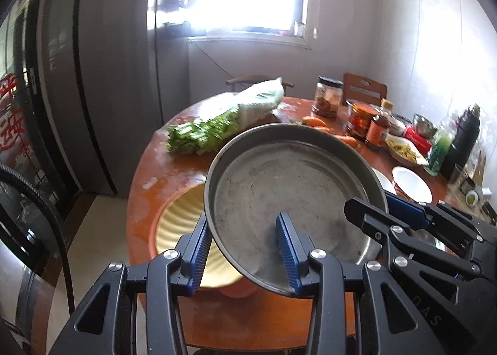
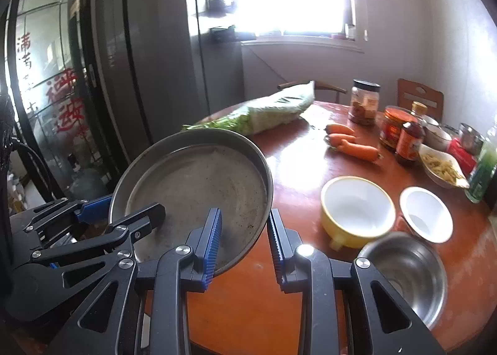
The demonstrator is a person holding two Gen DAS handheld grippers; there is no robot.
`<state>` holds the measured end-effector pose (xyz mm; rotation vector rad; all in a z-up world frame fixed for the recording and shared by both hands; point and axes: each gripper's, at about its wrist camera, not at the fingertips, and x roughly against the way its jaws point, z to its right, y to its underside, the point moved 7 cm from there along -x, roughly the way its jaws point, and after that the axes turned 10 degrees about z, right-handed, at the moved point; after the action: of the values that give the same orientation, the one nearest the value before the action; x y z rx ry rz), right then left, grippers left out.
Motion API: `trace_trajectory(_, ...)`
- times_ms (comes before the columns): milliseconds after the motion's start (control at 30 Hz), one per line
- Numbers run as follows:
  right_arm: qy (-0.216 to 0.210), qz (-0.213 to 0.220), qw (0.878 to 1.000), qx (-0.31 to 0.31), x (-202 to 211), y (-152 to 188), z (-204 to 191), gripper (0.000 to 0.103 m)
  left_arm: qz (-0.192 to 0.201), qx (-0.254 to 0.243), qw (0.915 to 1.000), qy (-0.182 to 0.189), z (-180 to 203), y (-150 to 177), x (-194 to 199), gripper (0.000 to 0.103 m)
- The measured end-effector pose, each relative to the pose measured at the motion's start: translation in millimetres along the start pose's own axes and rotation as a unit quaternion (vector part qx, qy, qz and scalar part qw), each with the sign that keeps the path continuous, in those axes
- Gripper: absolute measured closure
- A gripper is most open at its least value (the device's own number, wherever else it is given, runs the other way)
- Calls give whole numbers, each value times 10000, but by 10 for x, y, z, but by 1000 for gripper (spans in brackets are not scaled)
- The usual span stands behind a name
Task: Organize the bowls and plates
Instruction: 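Lift the steel pan with the left tool over the yellow shell plate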
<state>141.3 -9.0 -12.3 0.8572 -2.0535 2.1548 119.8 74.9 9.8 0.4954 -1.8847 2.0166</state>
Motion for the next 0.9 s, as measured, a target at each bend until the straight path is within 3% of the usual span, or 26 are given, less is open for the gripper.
trace_trajectory(400, -360, -7, 9986, 381, -286, -212, -433, 71, -36, 281, 9990, -333, -495, -90, -108, 61)
trace_trajectory(900, -425, -588, 9964, 442, -836, 77, -571, 71, -635, 508, 9960, -362, -736, 201, -596, 61)
